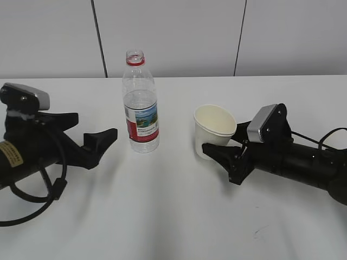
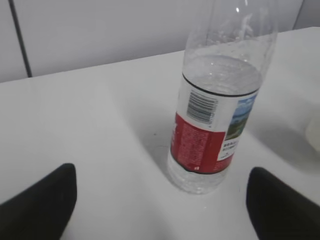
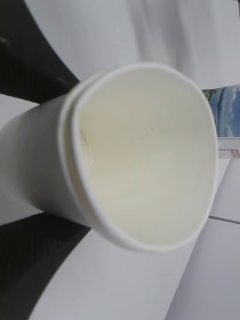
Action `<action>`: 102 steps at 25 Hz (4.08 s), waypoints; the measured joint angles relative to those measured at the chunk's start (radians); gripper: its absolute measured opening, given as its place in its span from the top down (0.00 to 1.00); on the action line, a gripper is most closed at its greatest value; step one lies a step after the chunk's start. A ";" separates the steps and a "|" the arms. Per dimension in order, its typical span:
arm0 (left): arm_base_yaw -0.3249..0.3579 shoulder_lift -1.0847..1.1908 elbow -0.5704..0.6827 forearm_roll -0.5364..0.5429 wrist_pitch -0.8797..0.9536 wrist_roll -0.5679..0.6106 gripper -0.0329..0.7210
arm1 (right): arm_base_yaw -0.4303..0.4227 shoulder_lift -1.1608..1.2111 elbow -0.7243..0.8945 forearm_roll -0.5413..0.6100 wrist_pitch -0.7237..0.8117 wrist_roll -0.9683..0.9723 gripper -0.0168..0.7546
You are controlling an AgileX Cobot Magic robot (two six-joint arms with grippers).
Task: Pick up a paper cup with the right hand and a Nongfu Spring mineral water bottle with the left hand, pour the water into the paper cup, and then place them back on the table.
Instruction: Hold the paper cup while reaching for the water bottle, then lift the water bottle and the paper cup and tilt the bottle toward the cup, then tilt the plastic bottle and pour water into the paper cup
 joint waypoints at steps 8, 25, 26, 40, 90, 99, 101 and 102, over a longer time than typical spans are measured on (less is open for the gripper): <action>0.000 0.087 -0.159 0.164 -0.002 -0.133 0.09 | 0.000 0.000 0.000 0.047 0.000 0.000 0.36; 0.000 0.317 -0.382 0.266 0.001 -0.181 0.10 | 0.000 0.000 0.000 0.060 0.000 0.000 0.36; 0.000 0.327 -0.392 0.275 0.001 -0.181 0.10 | 0.000 0.000 0.000 0.060 0.000 0.000 0.36; -0.034 0.425 -0.516 0.290 0.042 -0.185 0.21 | 0.000 0.000 0.000 0.060 0.000 0.033 0.37; -0.120 0.146 -0.729 0.755 0.829 -0.128 0.54 | 0.000 -0.103 -0.042 -0.136 0.181 0.216 0.41; -0.125 0.146 -0.798 0.885 0.900 -0.128 0.54 | 0.000 -0.103 -0.096 -0.136 0.218 0.246 0.42; -0.137 0.146 -0.811 0.913 0.927 -0.127 0.55 | 0.000 -0.103 -0.113 -0.136 0.232 0.264 0.42; -0.142 0.146 -0.818 0.924 0.941 -0.127 0.55 | 0.000 -0.103 -0.119 -0.136 0.237 0.275 0.42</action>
